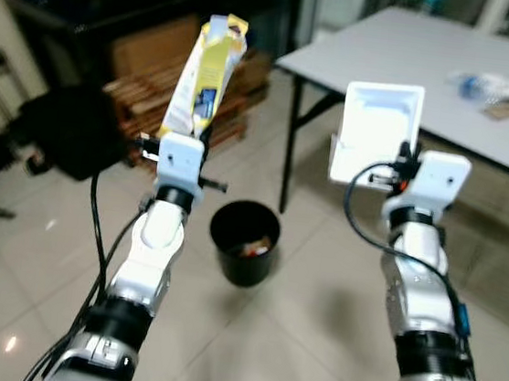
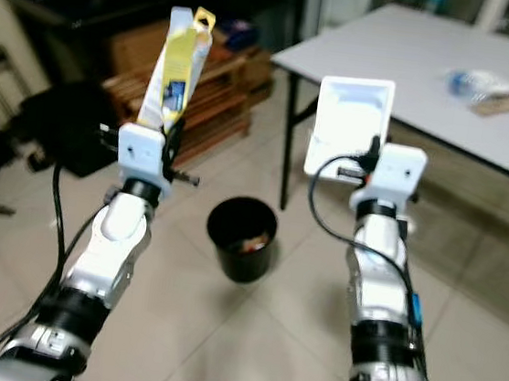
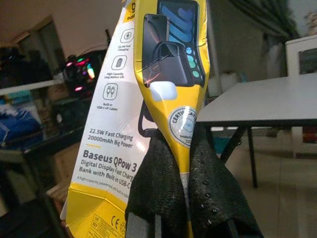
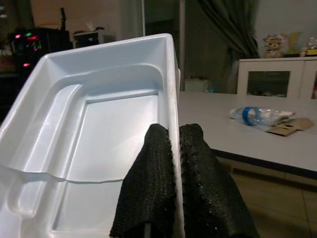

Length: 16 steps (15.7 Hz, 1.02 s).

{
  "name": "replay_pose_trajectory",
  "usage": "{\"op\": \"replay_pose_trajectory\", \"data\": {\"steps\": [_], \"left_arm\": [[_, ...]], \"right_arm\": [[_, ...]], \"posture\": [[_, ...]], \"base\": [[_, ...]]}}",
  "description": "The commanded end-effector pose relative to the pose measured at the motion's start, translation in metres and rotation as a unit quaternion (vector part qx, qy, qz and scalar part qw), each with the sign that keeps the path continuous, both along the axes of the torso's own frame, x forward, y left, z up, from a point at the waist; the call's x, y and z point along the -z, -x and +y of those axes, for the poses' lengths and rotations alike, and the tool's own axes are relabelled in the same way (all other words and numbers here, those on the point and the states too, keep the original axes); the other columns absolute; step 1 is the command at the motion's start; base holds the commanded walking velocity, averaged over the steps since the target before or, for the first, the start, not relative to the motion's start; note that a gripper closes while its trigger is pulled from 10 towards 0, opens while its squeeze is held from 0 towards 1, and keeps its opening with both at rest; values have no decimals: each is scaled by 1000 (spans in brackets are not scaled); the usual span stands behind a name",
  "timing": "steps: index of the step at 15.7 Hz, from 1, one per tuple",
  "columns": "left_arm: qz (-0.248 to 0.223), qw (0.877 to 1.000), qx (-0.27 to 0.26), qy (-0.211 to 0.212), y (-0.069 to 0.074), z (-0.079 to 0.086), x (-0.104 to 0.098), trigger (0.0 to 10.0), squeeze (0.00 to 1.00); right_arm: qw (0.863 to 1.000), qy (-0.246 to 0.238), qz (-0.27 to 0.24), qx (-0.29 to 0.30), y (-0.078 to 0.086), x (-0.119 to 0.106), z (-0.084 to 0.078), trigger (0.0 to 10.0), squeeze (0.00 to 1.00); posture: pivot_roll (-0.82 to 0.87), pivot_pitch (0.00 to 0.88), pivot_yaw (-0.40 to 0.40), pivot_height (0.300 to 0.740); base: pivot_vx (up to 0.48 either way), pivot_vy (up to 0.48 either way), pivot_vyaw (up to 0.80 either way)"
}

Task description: Picking trash to rubbish bin

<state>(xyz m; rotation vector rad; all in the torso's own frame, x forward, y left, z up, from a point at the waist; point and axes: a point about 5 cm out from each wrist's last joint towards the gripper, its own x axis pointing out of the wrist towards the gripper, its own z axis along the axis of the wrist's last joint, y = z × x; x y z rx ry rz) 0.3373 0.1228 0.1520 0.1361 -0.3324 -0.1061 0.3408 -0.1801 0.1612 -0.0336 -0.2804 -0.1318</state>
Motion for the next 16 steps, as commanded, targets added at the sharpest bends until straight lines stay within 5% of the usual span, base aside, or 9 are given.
{"op": "replay_pose_trajectory", "data": {"steps": [1, 7, 16], "left_arm": [[0, 1000, -3, -4, 0, 4, -1, 10000, 0], [7, 1000, -4, -2, -1, 4, 0, 10000, 0], [28, 999, -15, -9, -3, 8, 4, 10000, 0]], "right_arm": [[1000, 0, 1, -11, -2, -1, 6, 10000, 0], [1000, 2, 4, -21, -3, -1, 9, 10000, 0], [998, -4, 37, -55, -5, 6, 18, 10000, 0]], "posture": [[0, 2, 81, 740], [-1, 8, 81, 740], [-1, 14, 81, 740]], "base": [[0, 0, 800], [0, 0, 771], [183, 0, 0]]}}
